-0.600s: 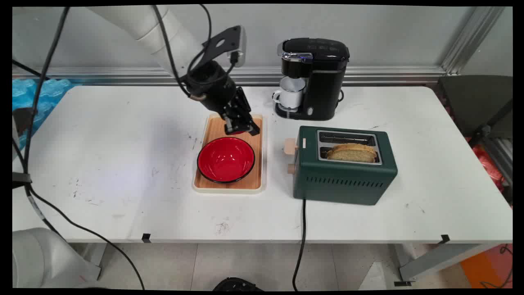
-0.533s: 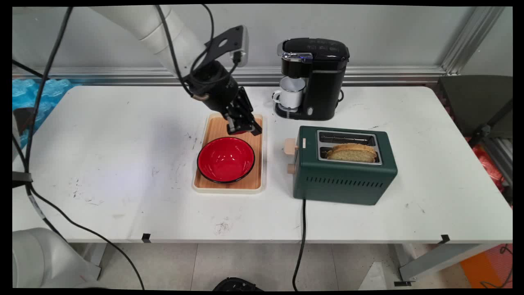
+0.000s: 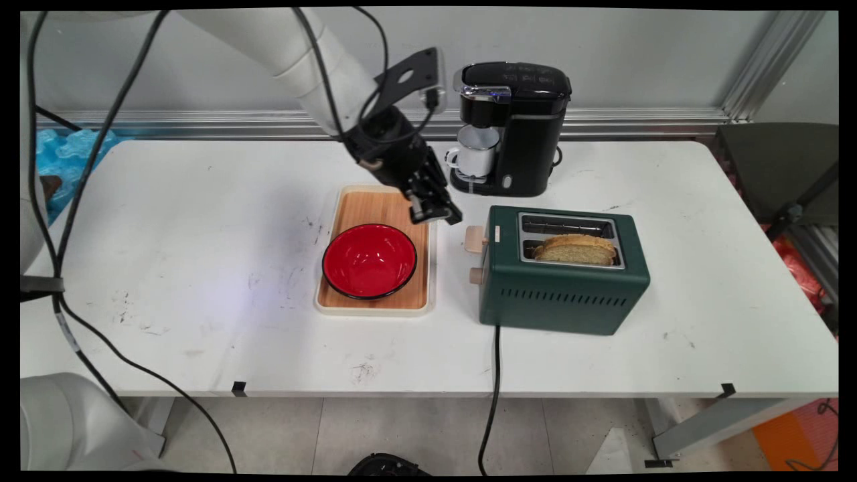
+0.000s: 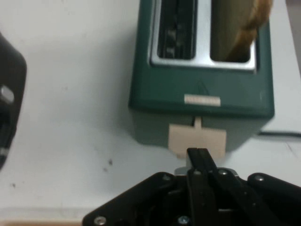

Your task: Press the toaster switch

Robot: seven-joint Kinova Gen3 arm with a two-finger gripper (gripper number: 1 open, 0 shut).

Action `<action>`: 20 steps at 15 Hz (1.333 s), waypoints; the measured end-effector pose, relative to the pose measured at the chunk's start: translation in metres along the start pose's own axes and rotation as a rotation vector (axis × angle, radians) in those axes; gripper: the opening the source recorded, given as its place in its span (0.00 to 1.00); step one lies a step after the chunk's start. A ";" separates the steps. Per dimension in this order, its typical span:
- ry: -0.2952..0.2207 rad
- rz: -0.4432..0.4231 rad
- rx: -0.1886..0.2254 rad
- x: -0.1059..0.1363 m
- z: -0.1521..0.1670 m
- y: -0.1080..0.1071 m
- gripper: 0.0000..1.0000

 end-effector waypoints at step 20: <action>-0.025 0.000 0.004 0.008 0.057 0.013 0.00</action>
